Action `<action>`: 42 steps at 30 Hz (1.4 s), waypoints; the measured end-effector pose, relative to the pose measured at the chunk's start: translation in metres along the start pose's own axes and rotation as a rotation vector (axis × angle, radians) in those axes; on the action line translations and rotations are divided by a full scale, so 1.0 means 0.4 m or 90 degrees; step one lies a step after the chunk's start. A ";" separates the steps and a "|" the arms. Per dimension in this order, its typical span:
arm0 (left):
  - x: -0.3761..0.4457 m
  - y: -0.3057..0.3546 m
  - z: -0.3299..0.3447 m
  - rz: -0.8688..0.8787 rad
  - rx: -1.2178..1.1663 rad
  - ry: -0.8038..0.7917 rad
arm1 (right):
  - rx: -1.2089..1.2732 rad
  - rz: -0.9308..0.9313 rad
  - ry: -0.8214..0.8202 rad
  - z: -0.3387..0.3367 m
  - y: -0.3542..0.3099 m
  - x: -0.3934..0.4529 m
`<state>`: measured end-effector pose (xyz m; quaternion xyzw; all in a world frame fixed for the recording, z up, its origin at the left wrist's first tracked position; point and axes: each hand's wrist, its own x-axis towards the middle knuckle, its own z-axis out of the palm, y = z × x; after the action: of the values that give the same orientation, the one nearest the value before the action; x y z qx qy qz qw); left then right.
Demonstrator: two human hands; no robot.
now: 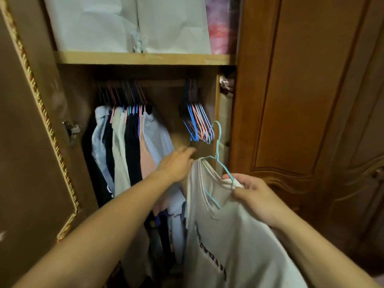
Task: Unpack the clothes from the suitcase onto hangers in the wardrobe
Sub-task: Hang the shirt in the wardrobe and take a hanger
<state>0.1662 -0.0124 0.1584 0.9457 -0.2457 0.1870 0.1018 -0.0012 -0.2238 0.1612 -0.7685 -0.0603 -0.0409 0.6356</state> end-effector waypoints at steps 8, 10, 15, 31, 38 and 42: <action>0.121 -0.254 -0.416 -0.119 0.283 0.402 | -0.060 -0.110 0.012 0.106 -0.165 0.350; 0.144 -0.311 -0.468 -0.145 0.325 0.329 | -0.062 -0.115 -0.003 0.140 -0.179 0.421; 0.189 -0.360 -0.476 -0.164 0.335 0.250 | -0.096 -0.129 0.024 0.216 -0.125 0.575; 0.205 -0.363 -0.474 -0.188 0.328 0.222 | -0.123 -0.106 0.028 0.321 -0.032 0.850; 0.199 -0.360 -0.474 -0.183 0.335 0.225 | -0.017 -0.158 0.054 0.295 -0.079 0.865; 0.199 -0.348 -0.473 -0.186 0.321 0.212 | -0.003 -0.194 0.053 0.297 -0.106 0.904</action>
<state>0.2431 0.1272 0.3486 0.9228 -0.0334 0.3772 -0.0710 0.3488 -0.0845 0.2304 -0.7496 -0.1502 -0.1688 0.6221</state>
